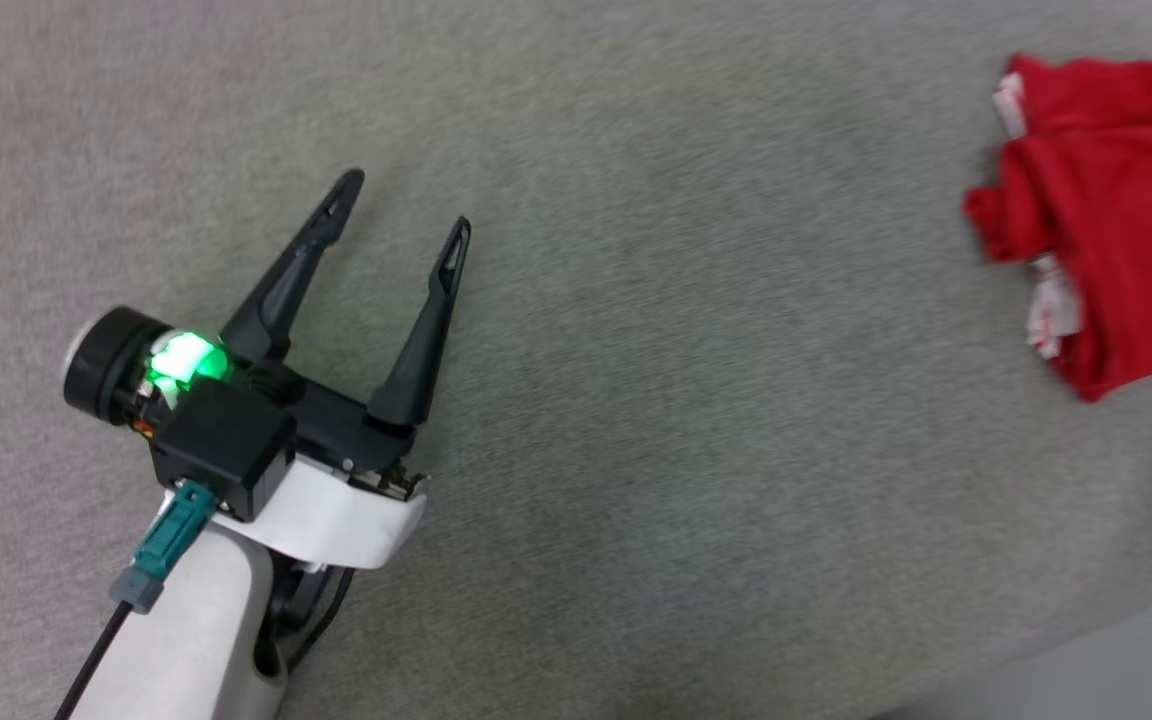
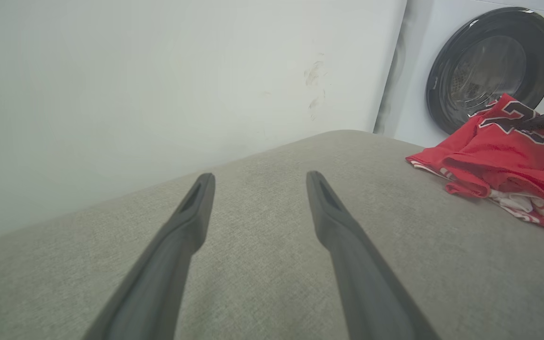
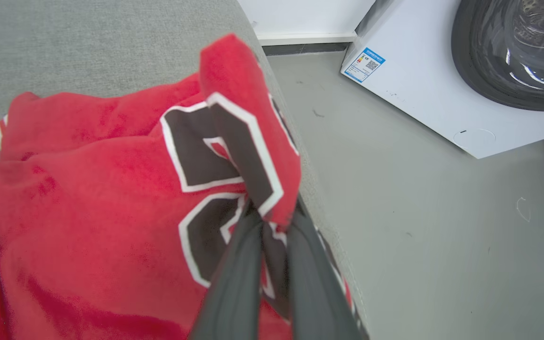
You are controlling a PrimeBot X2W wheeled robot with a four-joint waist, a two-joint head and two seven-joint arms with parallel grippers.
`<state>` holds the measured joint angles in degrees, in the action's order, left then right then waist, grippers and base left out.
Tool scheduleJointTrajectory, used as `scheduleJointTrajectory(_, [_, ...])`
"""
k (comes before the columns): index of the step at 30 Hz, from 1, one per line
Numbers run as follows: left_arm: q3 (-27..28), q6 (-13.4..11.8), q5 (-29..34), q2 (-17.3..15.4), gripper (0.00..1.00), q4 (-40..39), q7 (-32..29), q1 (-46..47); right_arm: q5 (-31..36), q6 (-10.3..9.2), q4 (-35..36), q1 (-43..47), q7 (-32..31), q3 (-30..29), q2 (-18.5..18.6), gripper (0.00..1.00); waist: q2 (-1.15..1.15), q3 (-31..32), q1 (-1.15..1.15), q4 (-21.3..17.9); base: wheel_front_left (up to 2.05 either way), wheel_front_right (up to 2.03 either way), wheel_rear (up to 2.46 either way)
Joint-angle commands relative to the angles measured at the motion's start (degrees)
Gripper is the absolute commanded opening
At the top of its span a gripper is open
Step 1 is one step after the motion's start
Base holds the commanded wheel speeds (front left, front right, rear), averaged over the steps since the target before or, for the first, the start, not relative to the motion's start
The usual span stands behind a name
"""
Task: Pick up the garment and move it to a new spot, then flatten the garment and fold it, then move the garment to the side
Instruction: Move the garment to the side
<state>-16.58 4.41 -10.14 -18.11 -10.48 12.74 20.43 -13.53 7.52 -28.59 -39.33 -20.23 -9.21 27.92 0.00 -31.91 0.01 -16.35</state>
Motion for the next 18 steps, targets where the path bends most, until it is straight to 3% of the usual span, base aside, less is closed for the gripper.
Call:
scheduleJointTrajectory(1, [-0.2,0.3,0.4,-0.6,1.0,-0.4,-0.2,1.5,1.9,-0.06,-0.6,-1.6,1.2,-2.0,0.2,0.0,0.0,-3.3,-0.01,2.6,0.0,0.0,0.0])
scheduleJointTrajectory(8, [-1.2,1.0,0.8,-1.4,1.0,-0.9,-0.2,4.2,9.4,-0.06,-4.4,-4.2,4.4,-10.4,-2.1,0.0,0.0,-5.9,-0.01,4.2,0.0,0.0,0.0])
scheduleJointTrajectory(9, [-1.3,1.1,0.8,-1.4,1.0,-0.9,-0.2,4.5,10.4,-0.06,-4.9,-4.5,4.9,-11.5,-2.6,0.3,0.0,-6.0,-0.01,4.2,0.0,0.0,0.0])
scheduleJointTrajectory(10, [-1.5,1.0,0.8,-1.4,1.0,-0.8,-0.1,4.7,11.9,-0.06,-5.4,-4.5,5.5,-12.3,-3.1,0.53,0.0,-6.0,-0.01,4.3,0.0,0.0,0.0])
scheduleJointTrajectory(11, [-1.6,1.0,0.8,-1.4,1.0,-0.7,-0.1,4.8,12.8,-0.06,-5.8,-4.8,6.1,-13.3,-3.5,0.88,0.0,-5.9,-0.01,4.3,0.0,0.0,0.0])
scheduleJointTrajectory(12, [-1.6,1.0,0.7,-1.4,1.0,-0.5,0.0,4.9,14.1,-0.06,-6.3,-4.8,6.4,-14.3,-3.9,1.0,0.0,-5.8,-0.01,4.4,0.0,0.0,0.0])
scheduleJointTrajectory(18, [-1.7,0.4,-0.1,-0.9,1.0,1.0,0.6,3.5,19.3,-0.06,-7.4,-3.7,9.3,-19.2,-5.7,1.0,0.0,-3.1,-0.01,4.2,0.0,0.0,0.0])
